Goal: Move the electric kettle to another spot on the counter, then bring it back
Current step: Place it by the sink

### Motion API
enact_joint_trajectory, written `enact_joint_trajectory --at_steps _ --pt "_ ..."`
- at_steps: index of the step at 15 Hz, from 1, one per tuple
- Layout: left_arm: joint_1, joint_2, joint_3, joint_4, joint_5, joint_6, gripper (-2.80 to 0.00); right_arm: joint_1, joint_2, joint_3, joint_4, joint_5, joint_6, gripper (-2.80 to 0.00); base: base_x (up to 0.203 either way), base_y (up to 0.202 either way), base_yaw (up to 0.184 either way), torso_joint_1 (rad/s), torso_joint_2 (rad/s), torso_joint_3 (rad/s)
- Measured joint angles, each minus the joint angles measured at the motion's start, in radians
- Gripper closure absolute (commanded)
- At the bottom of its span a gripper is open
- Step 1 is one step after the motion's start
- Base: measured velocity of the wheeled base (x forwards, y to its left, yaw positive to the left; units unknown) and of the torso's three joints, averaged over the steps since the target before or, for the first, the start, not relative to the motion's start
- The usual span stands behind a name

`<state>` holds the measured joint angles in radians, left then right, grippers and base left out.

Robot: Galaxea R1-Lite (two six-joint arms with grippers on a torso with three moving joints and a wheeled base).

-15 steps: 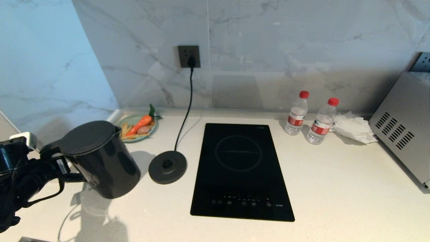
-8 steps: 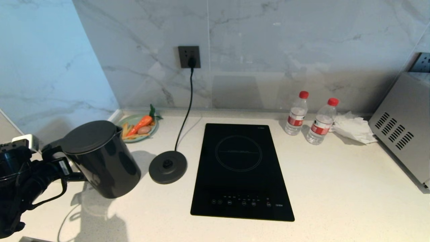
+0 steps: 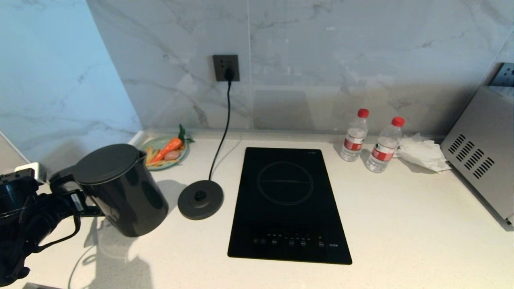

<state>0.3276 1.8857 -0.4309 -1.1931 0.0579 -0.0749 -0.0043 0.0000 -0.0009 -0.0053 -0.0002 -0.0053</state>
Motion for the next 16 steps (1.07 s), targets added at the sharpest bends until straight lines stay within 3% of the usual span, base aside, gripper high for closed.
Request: enact_joint_trajectory --at_steps 4,11,16 --pt "0.052 0.001 0.008 0.0 -0.037 0.001 -2.8 0.0 0.0 0.0 0.0 0.0 0.0 0.0 0.0 0.0 0.0 0.0 0.0 0.0" --pt "0.17 -0.029 0.087 -0.004 -0.273 0.035 -2.8 0.0 0.0 0.0 0.0 0.0 0.0 0.0 0.0 0.0 0.0 0.0 0.0 0.0" --pt "0.231 -0.052 0.135 -0.007 -0.351 0.049 -2.8 0.0 0.0 0.0 -0.001 0.0 0.0 0.0 0.0 0.0 0.0 0.0 0.0 0.0"
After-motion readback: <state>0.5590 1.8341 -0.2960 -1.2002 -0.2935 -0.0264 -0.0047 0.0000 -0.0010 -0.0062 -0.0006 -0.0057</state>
